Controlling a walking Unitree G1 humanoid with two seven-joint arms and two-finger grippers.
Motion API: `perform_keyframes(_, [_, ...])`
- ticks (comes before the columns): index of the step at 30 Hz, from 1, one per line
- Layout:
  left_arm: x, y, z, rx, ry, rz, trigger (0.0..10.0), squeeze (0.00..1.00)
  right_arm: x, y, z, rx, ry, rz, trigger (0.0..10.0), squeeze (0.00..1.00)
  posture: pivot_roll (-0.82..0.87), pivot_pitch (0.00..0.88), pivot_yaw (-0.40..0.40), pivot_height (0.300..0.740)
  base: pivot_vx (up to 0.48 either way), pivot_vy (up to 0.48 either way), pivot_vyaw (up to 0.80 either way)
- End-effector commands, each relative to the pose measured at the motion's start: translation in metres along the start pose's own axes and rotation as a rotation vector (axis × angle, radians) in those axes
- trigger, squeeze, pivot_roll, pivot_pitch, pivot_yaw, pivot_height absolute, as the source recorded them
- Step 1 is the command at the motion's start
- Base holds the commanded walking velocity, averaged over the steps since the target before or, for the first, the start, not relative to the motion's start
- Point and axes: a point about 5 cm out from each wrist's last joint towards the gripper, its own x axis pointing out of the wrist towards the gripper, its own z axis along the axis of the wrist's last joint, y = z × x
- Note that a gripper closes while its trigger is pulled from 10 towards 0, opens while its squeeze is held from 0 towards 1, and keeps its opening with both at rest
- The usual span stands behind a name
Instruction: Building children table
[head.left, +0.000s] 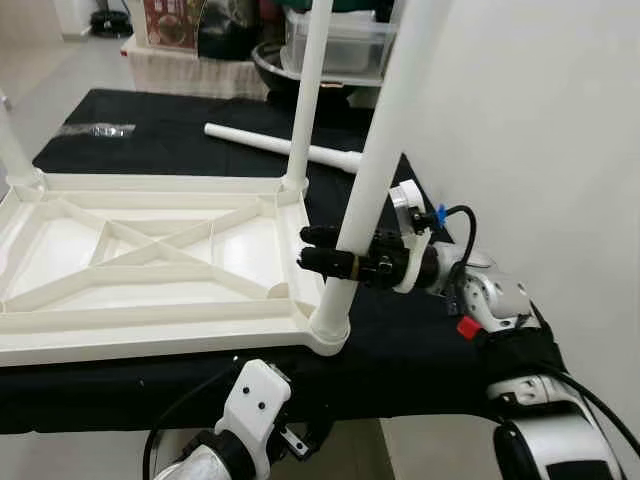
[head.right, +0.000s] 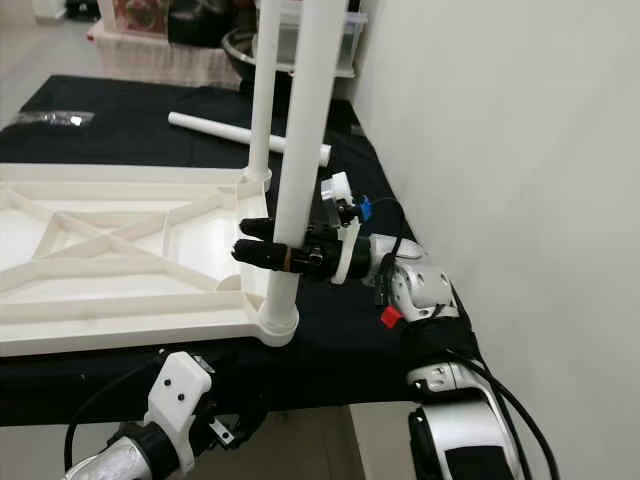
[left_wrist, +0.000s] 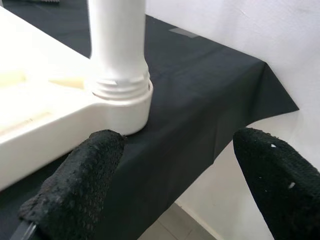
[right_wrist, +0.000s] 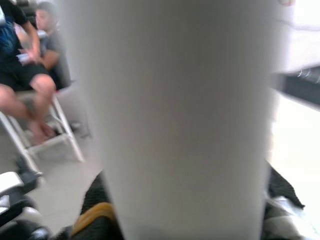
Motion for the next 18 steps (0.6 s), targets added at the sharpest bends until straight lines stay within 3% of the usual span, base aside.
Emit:
perform_keyframes(1, [0.000, -0.002, 0.000, -0.001, 0.008, -0.013, 10.0, 0.00, 0.007, -0.013, -0.005, 0.010, -0.030, -0.157, 0.0, 0.00, 0.17, 0.077, -0.147, 0.740, 0.000, 0.000, 0.00])
perform_keyframes(2, [-0.001, -0.002, 0.000, -0.001, 0.008, -0.013, 10.0, 0.00, 0.008, -0.021, -0.006, 0.047, -0.057, -0.280, 0.0, 0.00, 0.17, 0.079, -0.145, 0.740, 0.000, 0.000, 0.00])
perform_keyframes(3, [-0.001, -0.002, 0.000, -0.001, 0.008, -0.013, 10.0, 0.00, 0.008, -0.021, -0.006, 0.047, -0.057, -0.280, 0.0, 0.00, 0.17, 0.079, -0.145, 0.740, 0.000, 0.000, 0.00])
perform_keyframes(4, [-0.001, -0.002, 0.000, -0.002, 0.007, -0.013, 10.0, 0.00, 0.007, -0.027, -0.006, 0.048, -0.090, -0.389, 0.0, 0.00, 0.17, 0.079, -0.145, 0.740, 0.000, 0.000, 0.00])
perform_keyframes(6, [-0.001, -0.002, -0.001, -0.003, 0.007, -0.013, 10.0, 0.00, 0.006, -0.030, -0.005, 0.049, -0.111, -0.450, 0.0, 0.00, 0.17, 0.079, -0.145, 0.740, 0.000, 0.000, 0.00])
perform_keyframes(7, [0.000, -0.002, -0.001, -0.006, 0.007, -0.014, 10.0, 0.00, -0.001, -0.034, -0.006, 0.038, -0.114, -0.592, 0.0, 0.00, 0.15, 0.084, -0.137, 0.740, 0.000, 0.000, 0.00])
perform_keyframes(9, [0.000, -0.002, 0.000, -0.008, 0.006, -0.017, 10.0, 0.00, -0.024, -0.046, -0.002, -0.004, -0.120, -1.003, 0.0, 0.00, 0.15, 0.087, -0.137, 0.740, 0.000, 0.000, 0.00])
perform_keyframes(10, [0.000, -0.002, 0.000, -0.008, 0.006, -0.017, 10.0, 0.00, -0.024, -0.046, -0.002, -0.004, -0.120, -1.003, 0.0, 0.00, 0.15, 0.087, -0.137, 0.740, 0.000, 0.000, 0.00])
perform_keyframes(11, [0.000, -0.001, 0.000, -0.009, 0.006, -0.018, 10.0, 0.00, -0.037, -0.049, -0.001, 0.016, -0.135, -1.184, 0.0, 0.00, 0.14, 0.096, -0.131, 0.740, 0.000, 0.000, 0.00])
perform_keyframes(12, [0.000, -0.001, 0.000, -0.009, 0.006, -0.018, 10.0, 0.00, -0.037, -0.049, -0.001, 0.016, -0.135, -1.184, 0.0, 0.00, 0.14, 0.096, -0.131, 0.740, 0.000, 0.000, 0.00])
perform_keyframes(13, [0.001, 0.000, 0.000, -0.009, 0.007, -0.019, 10.0, 0.00, -0.052, -0.046, -0.002, 0.006, -0.125, -1.375, 0.0, 0.00, 0.14, 0.097, -0.125, 0.740, 0.000, 0.000, 0.00])
perform_keyframes(14, [0.001, 0.000, 0.000, -0.009, 0.007, -0.019, 10.0, 0.00, -0.052, -0.046, -0.002, 0.006, -0.125, -1.375, 0.0, 0.00, 0.14, 0.097, -0.125, 0.740, 0.000, 0.000, 0.00])
perform_keyframes(15, [0.001, 0.001, 0.000, -0.008, 0.008, -0.019, 10.0, 0.00, -0.065, -0.039, -0.004, -0.010, -0.104, -1.532, 0.0, 0.00, 0.14, 0.096, -0.125, 0.740, 0.000, 0.000, 0.00])
perform_keyframes(16, [0.001, 0.001, 0.000, -0.008, 0.008, -0.019, 10.0, 0.00, -0.065, -0.039, -0.004, -0.010, -0.104, -1.532, 0.0, 0.00, 0.14, 0.096, -0.125, 0.740, 0.000, 0.000, 0.00])
perform_keyframes(17, [0.002, 0.002, 0.000, -0.007, 0.008, -0.019, 10.0, 0.00, -0.074, -0.031, -0.006, -0.018, -0.100, -1.654, 0.0, 0.00, 0.14, 0.097, -0.127, 0.740, 0.000, 0.000, 0.00])
perform_keyframes(18, [0.002, 0.002, 0.000, -0.007, 0.008, -0.019, 10.0, 0.00, -0.074, -0.031, -0.006, -0.018, -0.100, -1.654, 0.0, 0.00, 0.14, 0.097, -0.127, 0.740, 0.000, 0.000, 0.00])
